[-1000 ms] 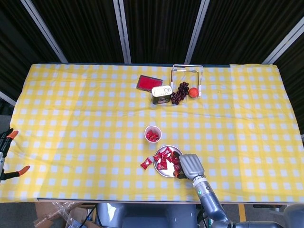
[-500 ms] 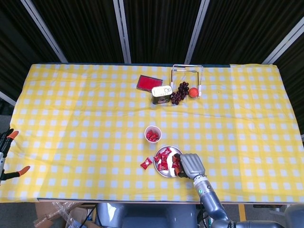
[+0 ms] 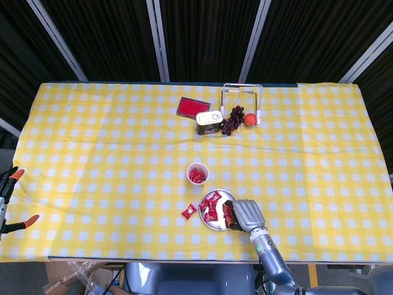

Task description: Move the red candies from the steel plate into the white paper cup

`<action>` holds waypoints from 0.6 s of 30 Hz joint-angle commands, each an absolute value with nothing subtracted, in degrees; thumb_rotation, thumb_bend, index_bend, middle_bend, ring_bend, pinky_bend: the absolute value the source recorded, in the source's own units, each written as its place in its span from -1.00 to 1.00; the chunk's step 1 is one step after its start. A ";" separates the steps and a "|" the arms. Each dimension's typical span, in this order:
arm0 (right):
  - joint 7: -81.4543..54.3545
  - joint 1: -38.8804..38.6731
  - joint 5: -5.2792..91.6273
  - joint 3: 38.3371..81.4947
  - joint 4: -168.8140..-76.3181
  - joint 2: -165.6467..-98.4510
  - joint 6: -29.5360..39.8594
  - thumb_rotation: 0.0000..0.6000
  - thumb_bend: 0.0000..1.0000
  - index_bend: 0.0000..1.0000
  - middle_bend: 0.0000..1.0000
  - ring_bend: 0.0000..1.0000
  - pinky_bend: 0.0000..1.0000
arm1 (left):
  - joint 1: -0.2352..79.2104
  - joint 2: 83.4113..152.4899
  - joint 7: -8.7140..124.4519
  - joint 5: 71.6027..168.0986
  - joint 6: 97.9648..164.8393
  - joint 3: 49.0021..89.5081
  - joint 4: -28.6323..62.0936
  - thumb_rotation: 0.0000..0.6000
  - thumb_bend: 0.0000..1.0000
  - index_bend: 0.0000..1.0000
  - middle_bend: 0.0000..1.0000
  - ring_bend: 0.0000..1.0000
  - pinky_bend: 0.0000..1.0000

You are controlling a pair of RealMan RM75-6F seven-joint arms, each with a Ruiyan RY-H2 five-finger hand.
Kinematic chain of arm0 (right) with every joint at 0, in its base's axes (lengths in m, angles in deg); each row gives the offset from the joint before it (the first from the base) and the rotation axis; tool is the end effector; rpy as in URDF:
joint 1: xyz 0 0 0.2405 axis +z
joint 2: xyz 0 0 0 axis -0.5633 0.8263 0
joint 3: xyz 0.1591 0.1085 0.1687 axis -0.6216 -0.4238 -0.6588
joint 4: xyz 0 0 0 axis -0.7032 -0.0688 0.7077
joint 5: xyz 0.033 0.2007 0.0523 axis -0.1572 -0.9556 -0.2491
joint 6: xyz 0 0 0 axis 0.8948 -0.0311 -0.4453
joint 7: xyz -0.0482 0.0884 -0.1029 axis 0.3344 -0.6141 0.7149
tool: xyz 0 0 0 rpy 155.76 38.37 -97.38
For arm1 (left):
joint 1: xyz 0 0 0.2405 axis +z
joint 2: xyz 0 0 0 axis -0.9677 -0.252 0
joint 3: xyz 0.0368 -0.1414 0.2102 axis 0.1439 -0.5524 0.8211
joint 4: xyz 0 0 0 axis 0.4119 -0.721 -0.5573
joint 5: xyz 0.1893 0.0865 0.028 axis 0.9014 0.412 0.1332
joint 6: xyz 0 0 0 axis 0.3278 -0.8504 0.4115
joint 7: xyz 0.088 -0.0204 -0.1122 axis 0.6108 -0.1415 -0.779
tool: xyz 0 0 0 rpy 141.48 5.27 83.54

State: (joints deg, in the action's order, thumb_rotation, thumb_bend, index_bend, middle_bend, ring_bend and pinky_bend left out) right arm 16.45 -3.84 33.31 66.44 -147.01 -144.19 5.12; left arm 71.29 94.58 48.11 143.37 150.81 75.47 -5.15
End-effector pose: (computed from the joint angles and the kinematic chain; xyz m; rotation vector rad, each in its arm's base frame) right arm -0.1664 -0.2384 -0.0603 1.7427 -1.3676 0.7957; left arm -0.3171 0.1735 0.1761 -1.3262 -1.0418 -0.9561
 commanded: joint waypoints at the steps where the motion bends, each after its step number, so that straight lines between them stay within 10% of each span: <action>1: 16.44 -3.81 34.37 66.12 -148.09 -144.05 4.50 1.00 0.12 0.03 0.65 0.93 1.00 | 71.31 94.61 48.05 143.42 150.89 75.45 -5.10 1.00 -0.95 -1.00 -1.00 -1.00 -1.00; 18: 17.17 -3.73 35.45 64.85 -152.05 -142.55 2.80 1.00 0.12 0.04 0.65 0.93 1.00 | 71.35 94.67 47.78 143.68 151.15 75.43 -4.91 1.00 -0.95 -1.00 -1.00 -1.00 -1.00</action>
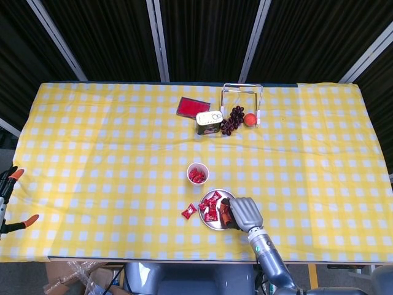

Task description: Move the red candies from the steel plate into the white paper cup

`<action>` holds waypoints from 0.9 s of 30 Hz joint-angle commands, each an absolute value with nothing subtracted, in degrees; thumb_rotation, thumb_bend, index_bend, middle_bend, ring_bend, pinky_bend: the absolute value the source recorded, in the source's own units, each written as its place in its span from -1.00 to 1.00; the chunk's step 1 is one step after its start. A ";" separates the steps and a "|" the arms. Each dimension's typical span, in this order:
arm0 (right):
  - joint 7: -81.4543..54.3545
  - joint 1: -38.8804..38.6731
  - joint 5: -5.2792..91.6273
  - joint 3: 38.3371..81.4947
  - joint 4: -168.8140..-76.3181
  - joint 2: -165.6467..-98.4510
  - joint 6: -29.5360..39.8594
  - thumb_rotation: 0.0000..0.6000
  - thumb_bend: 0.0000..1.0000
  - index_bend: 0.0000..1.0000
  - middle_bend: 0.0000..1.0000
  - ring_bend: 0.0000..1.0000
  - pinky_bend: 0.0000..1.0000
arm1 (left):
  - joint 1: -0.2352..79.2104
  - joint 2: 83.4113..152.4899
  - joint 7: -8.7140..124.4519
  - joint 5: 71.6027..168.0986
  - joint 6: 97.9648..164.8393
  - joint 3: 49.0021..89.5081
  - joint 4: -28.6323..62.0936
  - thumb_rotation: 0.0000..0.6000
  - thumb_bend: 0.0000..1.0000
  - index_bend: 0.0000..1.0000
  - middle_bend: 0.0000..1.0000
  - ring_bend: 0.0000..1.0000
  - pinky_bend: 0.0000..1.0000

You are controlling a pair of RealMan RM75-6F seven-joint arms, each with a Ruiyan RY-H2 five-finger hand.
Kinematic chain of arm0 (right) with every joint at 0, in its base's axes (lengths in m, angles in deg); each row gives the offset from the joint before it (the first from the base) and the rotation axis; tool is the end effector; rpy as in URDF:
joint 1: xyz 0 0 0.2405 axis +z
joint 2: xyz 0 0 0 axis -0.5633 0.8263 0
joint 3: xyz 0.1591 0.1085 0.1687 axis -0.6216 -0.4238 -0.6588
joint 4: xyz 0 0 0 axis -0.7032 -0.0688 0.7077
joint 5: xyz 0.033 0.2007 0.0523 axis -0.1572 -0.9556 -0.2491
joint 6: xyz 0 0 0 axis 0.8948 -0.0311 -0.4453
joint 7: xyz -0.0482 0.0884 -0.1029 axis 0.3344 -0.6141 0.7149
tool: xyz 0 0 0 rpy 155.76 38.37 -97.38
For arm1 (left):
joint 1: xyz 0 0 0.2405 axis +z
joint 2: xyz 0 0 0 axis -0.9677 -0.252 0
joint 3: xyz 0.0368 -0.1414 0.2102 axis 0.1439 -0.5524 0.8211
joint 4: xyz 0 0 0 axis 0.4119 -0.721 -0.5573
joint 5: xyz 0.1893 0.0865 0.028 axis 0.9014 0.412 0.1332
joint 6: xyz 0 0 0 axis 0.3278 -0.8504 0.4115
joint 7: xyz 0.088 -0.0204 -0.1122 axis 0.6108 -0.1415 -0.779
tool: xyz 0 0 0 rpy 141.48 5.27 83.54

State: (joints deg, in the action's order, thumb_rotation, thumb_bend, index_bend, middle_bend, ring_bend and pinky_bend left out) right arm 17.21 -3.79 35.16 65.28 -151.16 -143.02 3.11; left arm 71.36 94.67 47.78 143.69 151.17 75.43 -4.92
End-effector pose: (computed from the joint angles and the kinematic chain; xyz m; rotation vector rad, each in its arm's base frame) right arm -0.1485 -0.2391 -0.0473 1.7347 -1.3483 0.8738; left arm -0.3169 0.1734 0.1766 -1.3258 -1.0376 -0.9649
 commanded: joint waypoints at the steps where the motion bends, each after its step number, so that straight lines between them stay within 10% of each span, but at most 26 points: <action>1: 17.13 -3.70 35.59 64.62 -152.54 -142.31 2.65 1.00 0.12 0.04 0.65 0.93 1.00 | 71.34 94.67 47.79 143.66 151.11 75.43 -4.90 1.00 -0.95 -1.00 -1.00 -1.00 -1.00; 15: 20.27 0.56 33.88 56.80 -160.58 -138.24 1.65 1.00 0.12 0.04 0.65 0.93 1.00 | 71.15 94.42 47.60 143.33 150.46 75.45 -5.12 1.00 -0.95 -1.00 -1.00 -1.00 -1.00; 27: 23.79 11.29 21.12 49.00 -150.10 -143.46 6.19 1.00 0.12 0.04 0.65 0.93 1.00 | 70.62 94.06 47.62 142.32 148.94 75.33 -4.92 1.00 -0.95 -1.00 -1.00 -1.00 -1.00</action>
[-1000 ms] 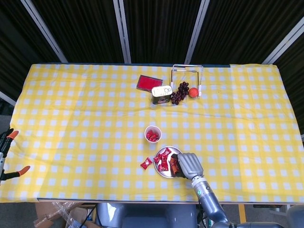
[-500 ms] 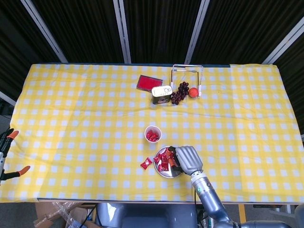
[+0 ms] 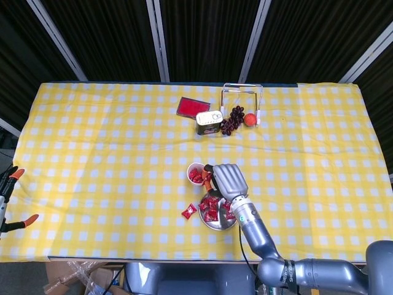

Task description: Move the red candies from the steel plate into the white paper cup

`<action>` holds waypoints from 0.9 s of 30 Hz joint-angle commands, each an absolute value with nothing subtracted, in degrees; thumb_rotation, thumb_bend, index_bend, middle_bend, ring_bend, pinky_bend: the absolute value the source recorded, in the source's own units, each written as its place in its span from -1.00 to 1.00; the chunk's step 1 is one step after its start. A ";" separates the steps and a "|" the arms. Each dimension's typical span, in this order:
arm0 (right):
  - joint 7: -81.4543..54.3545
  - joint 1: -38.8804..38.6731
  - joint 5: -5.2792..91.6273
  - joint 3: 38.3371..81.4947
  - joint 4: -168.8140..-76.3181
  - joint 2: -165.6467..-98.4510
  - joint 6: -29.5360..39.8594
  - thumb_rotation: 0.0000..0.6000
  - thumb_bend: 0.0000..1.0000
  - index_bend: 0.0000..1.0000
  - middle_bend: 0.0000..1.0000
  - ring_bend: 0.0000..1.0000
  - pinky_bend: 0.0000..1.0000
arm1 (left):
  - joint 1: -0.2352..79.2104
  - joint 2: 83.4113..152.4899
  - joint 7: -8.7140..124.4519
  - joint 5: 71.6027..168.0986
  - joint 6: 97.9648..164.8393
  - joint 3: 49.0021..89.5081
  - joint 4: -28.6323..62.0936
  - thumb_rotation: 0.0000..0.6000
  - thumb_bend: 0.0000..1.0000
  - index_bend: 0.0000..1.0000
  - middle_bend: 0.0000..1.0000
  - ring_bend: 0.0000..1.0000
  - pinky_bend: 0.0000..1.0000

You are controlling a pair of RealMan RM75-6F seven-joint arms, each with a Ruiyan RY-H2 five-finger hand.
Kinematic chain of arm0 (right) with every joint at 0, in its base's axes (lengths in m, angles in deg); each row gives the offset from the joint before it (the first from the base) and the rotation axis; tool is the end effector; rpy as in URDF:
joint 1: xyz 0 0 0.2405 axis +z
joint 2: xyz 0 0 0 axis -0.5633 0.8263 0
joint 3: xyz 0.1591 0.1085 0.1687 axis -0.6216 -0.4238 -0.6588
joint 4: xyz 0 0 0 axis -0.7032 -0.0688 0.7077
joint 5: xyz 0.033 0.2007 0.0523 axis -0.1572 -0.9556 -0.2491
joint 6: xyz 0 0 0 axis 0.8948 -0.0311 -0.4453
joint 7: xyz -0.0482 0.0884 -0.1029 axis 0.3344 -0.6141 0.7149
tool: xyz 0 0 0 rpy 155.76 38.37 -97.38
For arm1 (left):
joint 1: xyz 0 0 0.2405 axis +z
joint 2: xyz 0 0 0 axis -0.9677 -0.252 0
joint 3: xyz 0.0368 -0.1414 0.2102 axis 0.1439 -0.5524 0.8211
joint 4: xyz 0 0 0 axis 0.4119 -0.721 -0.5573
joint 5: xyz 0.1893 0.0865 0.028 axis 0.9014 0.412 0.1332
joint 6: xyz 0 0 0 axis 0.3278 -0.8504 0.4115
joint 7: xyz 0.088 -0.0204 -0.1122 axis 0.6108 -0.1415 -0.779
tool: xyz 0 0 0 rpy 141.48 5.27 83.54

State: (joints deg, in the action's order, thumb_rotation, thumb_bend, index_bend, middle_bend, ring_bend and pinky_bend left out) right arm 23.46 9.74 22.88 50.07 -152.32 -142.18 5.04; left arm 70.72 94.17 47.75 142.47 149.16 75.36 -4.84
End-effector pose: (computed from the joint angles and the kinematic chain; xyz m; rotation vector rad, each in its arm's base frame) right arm -0.0665 -0.3159 -0.0162 1.6984 -1.2542 1.0388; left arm -0.3206 0.1769 0.1766 -1.3306 -1.0575 -0.9343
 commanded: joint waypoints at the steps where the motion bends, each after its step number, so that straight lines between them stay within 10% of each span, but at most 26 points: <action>1: 23.75 11.57 20.87 49.01 -149.64 -143.63 6.35 1.00 0.12 0.04 0.65 0.93 1.00 | 70.58 94.01 47.59 142.26 148.84 75.33 -4.95 1.00 -0.95 -1.00 -1.00 -1.00 -1.00; 27: 21.80 11.46 23.31 53.70 -152.52 -140.94 2.13 1.00 -0.08 -0.37 0.65 0.93 1.00 | 70.34 93.53 47.43 141.67 147.97 75.37 -5.63 1.00 -0.95 -1.00 -1.00 -1.00 -1.00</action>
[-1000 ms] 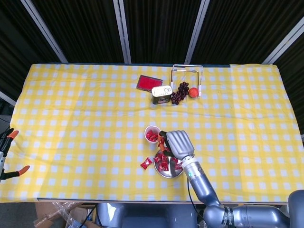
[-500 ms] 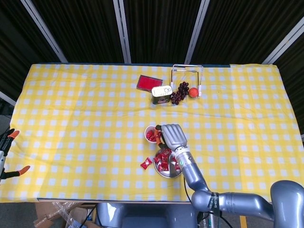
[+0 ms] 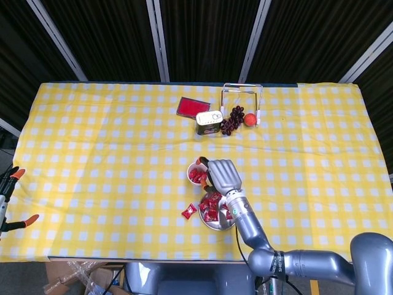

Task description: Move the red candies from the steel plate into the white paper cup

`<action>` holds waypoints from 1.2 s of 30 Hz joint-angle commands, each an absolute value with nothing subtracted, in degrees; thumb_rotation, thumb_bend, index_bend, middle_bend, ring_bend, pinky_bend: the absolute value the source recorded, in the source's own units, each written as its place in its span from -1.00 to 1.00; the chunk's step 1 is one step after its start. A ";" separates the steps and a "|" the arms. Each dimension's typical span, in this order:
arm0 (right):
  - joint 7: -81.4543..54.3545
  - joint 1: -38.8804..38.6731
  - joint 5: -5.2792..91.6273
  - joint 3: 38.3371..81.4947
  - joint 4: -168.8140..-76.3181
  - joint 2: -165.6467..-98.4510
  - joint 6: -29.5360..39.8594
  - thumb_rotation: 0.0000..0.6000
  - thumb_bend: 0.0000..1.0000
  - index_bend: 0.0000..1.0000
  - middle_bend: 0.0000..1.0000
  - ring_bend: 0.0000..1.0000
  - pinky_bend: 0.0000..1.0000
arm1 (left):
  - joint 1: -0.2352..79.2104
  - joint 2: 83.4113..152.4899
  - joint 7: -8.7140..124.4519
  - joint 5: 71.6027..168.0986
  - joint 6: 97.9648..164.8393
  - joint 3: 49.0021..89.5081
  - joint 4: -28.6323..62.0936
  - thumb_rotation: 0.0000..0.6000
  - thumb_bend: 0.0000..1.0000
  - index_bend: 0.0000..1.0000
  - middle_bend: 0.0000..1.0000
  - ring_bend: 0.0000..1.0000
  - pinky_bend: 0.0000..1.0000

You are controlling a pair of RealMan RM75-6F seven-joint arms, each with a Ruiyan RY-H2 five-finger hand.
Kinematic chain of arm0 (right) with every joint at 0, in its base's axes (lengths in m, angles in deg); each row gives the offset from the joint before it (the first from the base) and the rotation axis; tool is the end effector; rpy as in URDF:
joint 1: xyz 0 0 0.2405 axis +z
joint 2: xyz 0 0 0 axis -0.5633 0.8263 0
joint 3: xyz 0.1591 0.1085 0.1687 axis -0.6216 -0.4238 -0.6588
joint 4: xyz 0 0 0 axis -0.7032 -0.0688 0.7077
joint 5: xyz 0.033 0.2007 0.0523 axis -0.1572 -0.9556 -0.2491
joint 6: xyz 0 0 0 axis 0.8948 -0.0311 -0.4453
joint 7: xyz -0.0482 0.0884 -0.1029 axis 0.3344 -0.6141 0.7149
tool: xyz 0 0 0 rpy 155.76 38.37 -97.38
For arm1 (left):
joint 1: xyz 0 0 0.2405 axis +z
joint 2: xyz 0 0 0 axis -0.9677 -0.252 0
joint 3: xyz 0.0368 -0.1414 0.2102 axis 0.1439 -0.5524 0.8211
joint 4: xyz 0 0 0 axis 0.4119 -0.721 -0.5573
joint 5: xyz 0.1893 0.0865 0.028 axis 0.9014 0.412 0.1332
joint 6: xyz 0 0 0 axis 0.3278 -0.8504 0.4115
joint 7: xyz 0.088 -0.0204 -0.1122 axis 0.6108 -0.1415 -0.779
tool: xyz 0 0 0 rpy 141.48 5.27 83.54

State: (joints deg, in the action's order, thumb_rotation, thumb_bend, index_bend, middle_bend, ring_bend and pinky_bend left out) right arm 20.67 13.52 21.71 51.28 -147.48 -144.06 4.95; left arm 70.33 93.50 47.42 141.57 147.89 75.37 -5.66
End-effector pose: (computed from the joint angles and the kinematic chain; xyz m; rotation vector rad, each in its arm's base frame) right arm -0.0630 -0.3271 -0.0287 1.6998 -1.2484 1.0371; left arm -0.3207 0.1786 0.1769 -1.3271 -1.0829 -0.9239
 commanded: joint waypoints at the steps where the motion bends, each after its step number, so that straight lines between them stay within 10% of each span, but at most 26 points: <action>1: 22.11 10.71 23.64 54.63 -154.27 -139.93 1.34 1.00 -0.08 -0.37 0.65 0.93 1.00 | 70.35 93.54 47.41 141.72 147.99 75.40 -5.64 1.00 -0.95 -1.00 -1.00 -1.00 -1.00; 15: 22.83 4.31 28.98 66.32 -158.17 -138.22 -2.29 1.00 -0.09 -0.37 0.65 0.93 1.00 | 70.93 94.08 47.89 142.59 149.79 75.39 -5.53 1.00 -0.95 -1.00 -1.00 -1.00 -1.00; 36: 24.39 0.58 30.63 69.80 -154.18 -139.56 -1.86 1.00 -0.27 -0.26 0.65 0.93 1.00 | 71.04 94.35 48.57 142.41 149.94 75.32 -5.53 1.00 -0.94 -1.00 -1.00 -1.00 -1.00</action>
